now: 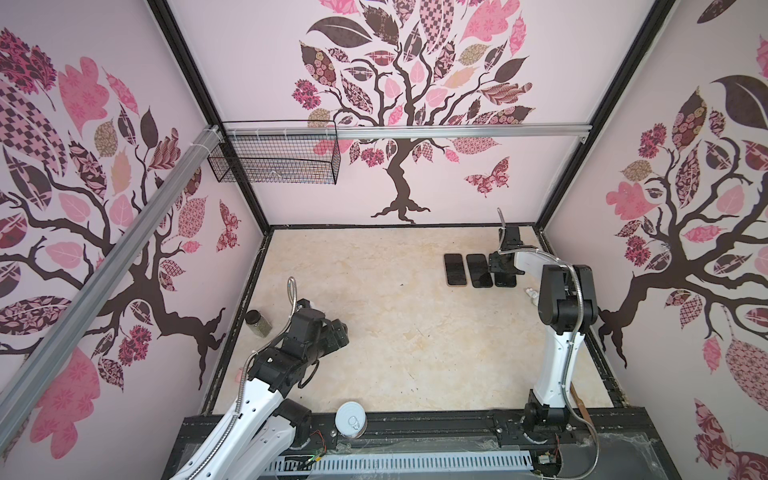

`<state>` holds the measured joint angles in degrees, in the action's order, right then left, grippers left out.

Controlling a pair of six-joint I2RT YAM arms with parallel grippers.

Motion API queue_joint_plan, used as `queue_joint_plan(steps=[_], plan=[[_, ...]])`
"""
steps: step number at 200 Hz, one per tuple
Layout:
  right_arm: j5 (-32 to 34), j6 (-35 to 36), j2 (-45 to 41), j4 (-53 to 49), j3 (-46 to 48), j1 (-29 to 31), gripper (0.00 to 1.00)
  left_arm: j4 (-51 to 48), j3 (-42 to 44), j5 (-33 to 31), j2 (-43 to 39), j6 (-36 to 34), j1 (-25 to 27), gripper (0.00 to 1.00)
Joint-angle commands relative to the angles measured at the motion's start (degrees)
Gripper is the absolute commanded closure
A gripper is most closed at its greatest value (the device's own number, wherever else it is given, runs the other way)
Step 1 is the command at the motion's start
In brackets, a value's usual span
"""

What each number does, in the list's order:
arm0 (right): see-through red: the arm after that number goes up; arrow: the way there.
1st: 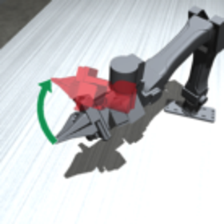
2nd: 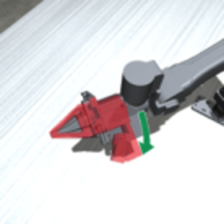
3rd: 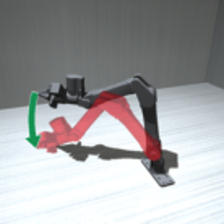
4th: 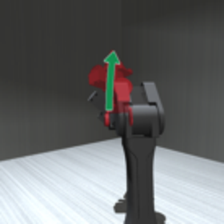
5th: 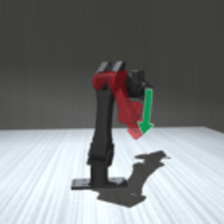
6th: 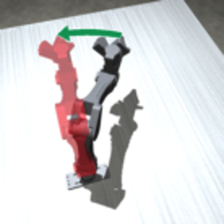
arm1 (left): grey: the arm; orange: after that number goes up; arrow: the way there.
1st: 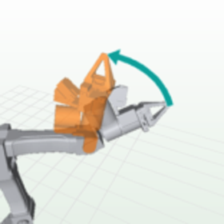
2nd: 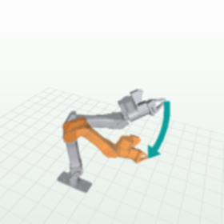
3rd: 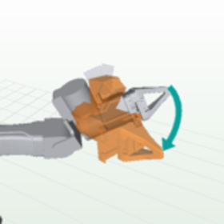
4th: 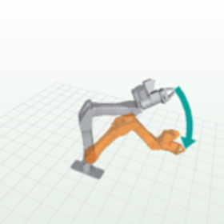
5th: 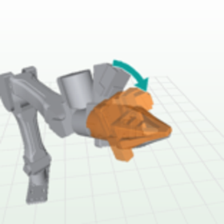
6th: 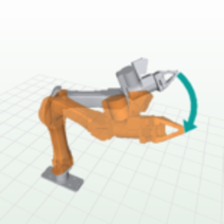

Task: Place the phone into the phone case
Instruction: 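Lower the cased phone beside the black phone and open the right gripper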

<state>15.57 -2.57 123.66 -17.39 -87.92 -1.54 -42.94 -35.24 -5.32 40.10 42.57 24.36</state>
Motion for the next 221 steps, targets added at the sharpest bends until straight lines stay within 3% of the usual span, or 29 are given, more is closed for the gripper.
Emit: queue_joint_plan(steps=[1,28,74,106,145,201,221], plan=[[-0.2,-0.4,2.5,-0.7,-3.0,-0.2,0.48,0.4,-1.5,-0.7,-0.7,1.2,-0.2,0.12],[-0.4,-0.7,3.1,-1.3,-3.7,-0.2,0.41,0.5,-1.4,-0.4,-0.8,1.7,-0.2,0.12],[1.2,-1.5,2.7,-2.3,-3.5,-0.2,0.13,1.4,-1.0,0.0,-0.1,2.0,-0.2,0.12],[2.4,-1.8,1.4,-2.5,-3.2,-0.2,0.03,2.2,-0.1,-0.2,0.8,1.7,-0.2,0.12],[2.4,-1.6,-1.8,-4.6,-2.9,-0.2,0.0,6.1,1.5,-0.2,2.3,-0.7,-0.2,0.08],[-5.5,-2.8,-15.0,-2.7,6.1,-0.3,0.0,15.1,-0.1,-18.0,10.6,-8.0,-1.0,0.03],[-7.9,-3.7,-20.1,0.3,11.1,-0.2,0.0,19.4,-1.0,-18.7,16.1,-9.9,-4.8,0.03]])
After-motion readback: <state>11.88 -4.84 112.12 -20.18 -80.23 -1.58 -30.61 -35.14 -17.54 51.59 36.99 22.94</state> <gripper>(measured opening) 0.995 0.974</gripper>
